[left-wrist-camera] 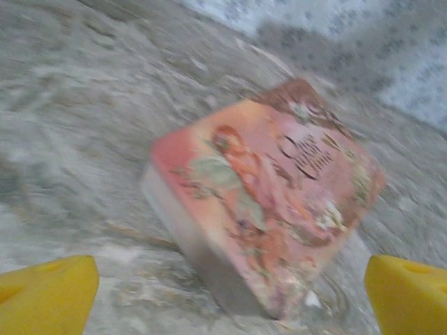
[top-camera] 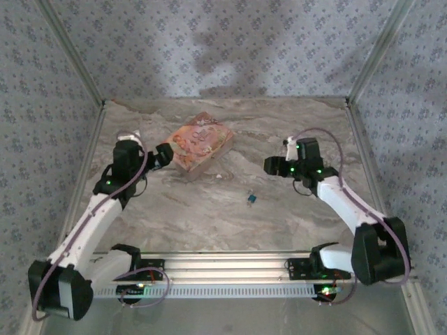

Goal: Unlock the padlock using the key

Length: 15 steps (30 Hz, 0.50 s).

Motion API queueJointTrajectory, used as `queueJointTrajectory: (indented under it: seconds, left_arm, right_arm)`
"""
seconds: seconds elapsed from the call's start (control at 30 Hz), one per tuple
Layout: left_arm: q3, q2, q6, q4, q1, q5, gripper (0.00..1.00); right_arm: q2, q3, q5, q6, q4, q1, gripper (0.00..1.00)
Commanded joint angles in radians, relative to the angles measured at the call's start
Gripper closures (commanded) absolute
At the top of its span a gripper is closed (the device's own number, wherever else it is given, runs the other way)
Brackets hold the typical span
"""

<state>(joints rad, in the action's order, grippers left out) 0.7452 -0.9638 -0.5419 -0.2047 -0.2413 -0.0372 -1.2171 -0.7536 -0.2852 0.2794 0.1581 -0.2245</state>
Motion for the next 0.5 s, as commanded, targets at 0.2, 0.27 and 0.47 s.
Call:
queueJointTrajectory:
  seconds: [0.2,0.27,0.47]
  left_arm:
    - [-0.211,0.119,0.252,0.292,0.039,-0.31,0.02]
    - [-0.252,0.107,0.323,0.369,0.039,-0.31,0.02]
    - [-0.279,-0.007,0.422,0.44,0.066,-0.334,0.02]
  right_arm:
    - [0.141,0.189,0.301,-0.156,-0.314,0.176,0.0]
    - [0.123,0.259,0.3,-0.225,-0.455,0.191,0.0]
    - [-0.013,0.345,0.261,-0.3,-0.7,0.231,0.0]
